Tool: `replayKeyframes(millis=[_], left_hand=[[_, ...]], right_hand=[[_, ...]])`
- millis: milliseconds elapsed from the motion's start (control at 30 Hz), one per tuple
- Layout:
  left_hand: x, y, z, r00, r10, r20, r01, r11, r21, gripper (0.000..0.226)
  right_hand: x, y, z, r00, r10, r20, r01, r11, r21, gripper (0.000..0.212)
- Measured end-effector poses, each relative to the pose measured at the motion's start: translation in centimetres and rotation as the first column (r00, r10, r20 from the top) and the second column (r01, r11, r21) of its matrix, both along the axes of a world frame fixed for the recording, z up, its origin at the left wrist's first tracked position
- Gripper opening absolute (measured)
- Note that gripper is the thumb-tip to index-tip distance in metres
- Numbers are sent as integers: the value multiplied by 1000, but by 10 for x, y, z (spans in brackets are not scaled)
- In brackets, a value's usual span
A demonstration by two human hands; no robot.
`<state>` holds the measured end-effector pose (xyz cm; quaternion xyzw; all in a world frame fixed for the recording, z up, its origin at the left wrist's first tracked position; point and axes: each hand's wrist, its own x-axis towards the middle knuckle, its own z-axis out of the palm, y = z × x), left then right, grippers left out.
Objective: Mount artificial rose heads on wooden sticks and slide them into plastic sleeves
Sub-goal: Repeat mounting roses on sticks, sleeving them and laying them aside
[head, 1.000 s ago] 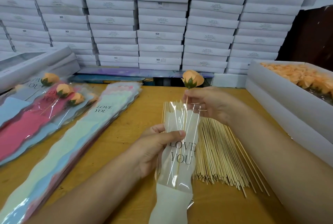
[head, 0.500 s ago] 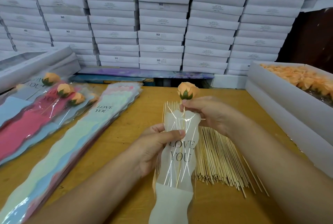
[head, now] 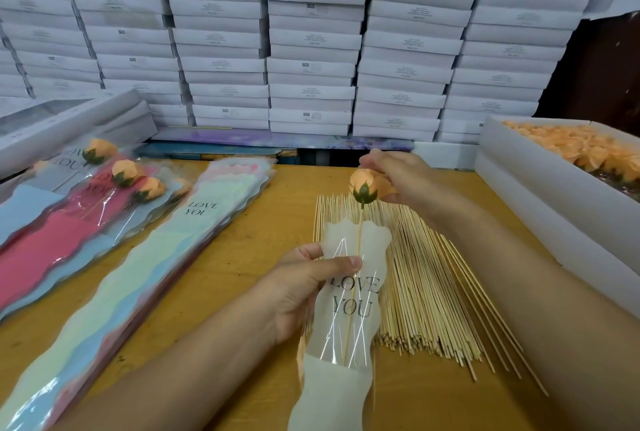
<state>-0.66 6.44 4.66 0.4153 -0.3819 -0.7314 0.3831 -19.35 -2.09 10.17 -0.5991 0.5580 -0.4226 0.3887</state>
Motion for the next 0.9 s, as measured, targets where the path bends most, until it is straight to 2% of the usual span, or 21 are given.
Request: replayKeyframes(millis=[133, 333, 600, 767, 900], left_hand=[[1, -1, 0, 1000, 7, -6, -7, 1000, 6, 59], [3, -3, 0, 999, 8, -32, -8, 1000, -11, 30], [5, -8, -3, 998, 47, -48, -48, 999, -23, 49], [5, -9, -5, 998, 41, -50, -43, 999, -33, 42], [6, -10, -4, 998, 13, -54, -14, 999, -31, 32]], right_hand=[[7, 5, -3, 1000, 27, 1, -27, 1000, -15, 34], [16, 20, -7, 996, 76, -37, -78, 996, -36, 38], [15, 26, -13, 985, 155, -71, -157, 987, -17, 42], [11, 26, -16, 976, 193, -102, -193, 981, 3, 41], [8, 25, -12, 990, 140, -16, -141, 989, -52, 32]])
